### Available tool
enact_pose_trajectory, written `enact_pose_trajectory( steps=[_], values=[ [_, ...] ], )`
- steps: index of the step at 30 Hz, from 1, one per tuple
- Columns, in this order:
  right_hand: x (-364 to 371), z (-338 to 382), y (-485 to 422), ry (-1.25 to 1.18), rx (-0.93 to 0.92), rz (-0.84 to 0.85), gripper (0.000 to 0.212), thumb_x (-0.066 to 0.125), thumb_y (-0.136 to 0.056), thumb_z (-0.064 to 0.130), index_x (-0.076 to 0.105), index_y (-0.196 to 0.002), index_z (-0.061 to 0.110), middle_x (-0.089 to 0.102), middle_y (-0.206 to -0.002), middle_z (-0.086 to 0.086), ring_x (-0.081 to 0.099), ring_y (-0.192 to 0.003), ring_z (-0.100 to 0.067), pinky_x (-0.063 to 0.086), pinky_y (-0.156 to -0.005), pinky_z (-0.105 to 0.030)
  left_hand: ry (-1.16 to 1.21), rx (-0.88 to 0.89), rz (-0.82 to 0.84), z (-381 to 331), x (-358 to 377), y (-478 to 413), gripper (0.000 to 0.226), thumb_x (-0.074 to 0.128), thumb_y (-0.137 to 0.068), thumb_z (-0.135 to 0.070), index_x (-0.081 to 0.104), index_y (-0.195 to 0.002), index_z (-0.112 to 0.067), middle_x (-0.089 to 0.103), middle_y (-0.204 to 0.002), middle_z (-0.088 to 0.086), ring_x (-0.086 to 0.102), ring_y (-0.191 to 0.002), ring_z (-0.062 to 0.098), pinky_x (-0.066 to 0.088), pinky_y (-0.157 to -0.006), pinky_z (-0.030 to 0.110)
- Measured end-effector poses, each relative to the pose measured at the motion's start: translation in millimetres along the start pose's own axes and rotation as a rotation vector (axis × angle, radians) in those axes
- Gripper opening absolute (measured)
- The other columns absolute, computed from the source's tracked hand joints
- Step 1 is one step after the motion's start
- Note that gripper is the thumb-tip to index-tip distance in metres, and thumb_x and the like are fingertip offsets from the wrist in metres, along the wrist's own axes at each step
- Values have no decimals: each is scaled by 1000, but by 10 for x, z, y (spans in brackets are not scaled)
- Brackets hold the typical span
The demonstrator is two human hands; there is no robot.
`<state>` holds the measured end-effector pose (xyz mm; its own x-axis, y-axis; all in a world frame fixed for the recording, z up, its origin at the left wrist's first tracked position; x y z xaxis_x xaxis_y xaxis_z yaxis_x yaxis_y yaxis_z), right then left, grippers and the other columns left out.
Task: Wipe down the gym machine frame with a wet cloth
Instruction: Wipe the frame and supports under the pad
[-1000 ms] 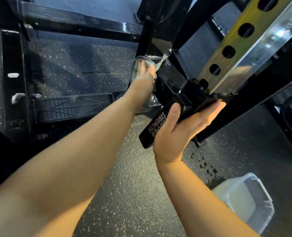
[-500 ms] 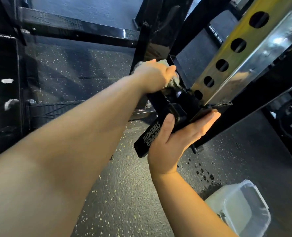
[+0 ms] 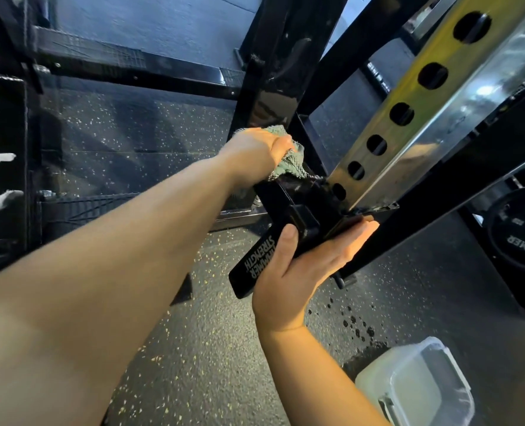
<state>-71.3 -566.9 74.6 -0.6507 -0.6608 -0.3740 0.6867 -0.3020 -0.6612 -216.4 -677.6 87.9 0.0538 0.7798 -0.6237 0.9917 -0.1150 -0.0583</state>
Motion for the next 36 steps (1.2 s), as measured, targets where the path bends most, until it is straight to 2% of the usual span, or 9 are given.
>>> enact_pose_trajectory(
  steps=[8, 12, 15, 18, 21, 26, 29, 32, 36],
  values=[
    [9, 1, -18, 33, 14, 8, 79, 29, -97, 56, 0, -145, 1, 0, -155, -20, -2, -147, -31, 5, -119, -45, 276, 183, -28, -242, 123, 563, 57, 30, -101, -37, 66, -88, 5, 67, -89, 13, 59, -87, 25, 42, -84, 34],
    [9, 0, 0, 0, 10, 26, 80, 32, -97, 52, 0, -146, -2, -3, -155, -17, -5, -147, -28, 3, -119, -41, -23, 78, 19, -10, -16, 131, 66, 32, -91, -63, 67, -115, -12, 63, -123, 6, 53, -117, 19, 37, -105, 33],
    [7, -5, -18, 17, 13, 28, 81, 33, -97, 52, 1, -146, -5, -2, -155, -17, -5, -147, -28, 4, -119, -42, -89, 85, -27, -13, -2, 42, 43, 42, -97, -45, 66, -117, -14, 61, -125, 5, 47, -125, 19, 32, -104, 28],
    [6, -14, -4, 29, 18, 21, 82, 32, -97, 53, 2, -146, -7, -1, -155, -18, -3, -146, -30, 4, -119, -41, 60, 68, -14, -98, 30, 392, 37, 46, -98, -32, 64, -74, -10, 63, -77, 5, 59, -85, 22, 42, -70, 28],
    [15, -14, -8, 25, 29, 17, 81, 30, -97, 55, 1, -146, -2, -1, -156, -20, -3, -147, -32, 7, -119, -46, 184, 284, -21, -203, 44, 679, 33, 48, -97, -31, 71, -95, -7, 70, -92, 2, 61, -87, 13, 46, -79, 25],
    [36, 24, -32, 37, 32, 13, 81, 31, -97, 55, 3, -145, -4, 1, -155, -22, -1, -146, -34, 11, -118, -51, 138, -45, -79, -27, -36, 288, 29, 47, -97, -18, 64, -113, 1, 62, -120, 14, 54, -115, 27, 37, -96, 29],
    [21, 14, -31, 53, 34, 39, 81, 29, -97, 55, 2, -145, -4, 0, -155, -23, -1, -146, -34, 9, -118, -49, 348, -102, -44, -188, 46, 520, 31, 43, -99, -22, 64, -87, -2, 66, -93, 12, 59, -97, 30, 42, -81, 32],
    [1, 22, -35, 108, 37, 74, 80, 27, -97, 55, -2, -144, -2, -3, -154, -17, -5, -146, -29, 4, -120, -40, 736, -132, -1, -293, 148, 897, 33, 48, -97, -34, 72, -93, -12, 72, -97, 6, 65, -99, 22, 47, -96, 38],
    [-55, 65, -27, 146, 53, 153, 83, 25, -96, 57, -8, -146, -1, -9, -153, -13, -10, -144, -22, -4, -119, -28, 799, -230, -40, -150, 46, 1126, 55, 51, -83, -56, 66, -89, -4, 67, -93, 26, 64, -81, 30, 51, -87, 50]
  ],
)
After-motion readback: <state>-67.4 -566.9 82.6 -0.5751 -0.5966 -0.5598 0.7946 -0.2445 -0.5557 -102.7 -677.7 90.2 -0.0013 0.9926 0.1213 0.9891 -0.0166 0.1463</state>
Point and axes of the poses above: each hand's wrist, its own y-axis away from the middle knuckle, its own x-axis out of the palm, z = x × y, the point moved 5 cm from there along -y, towards the middle knuckle
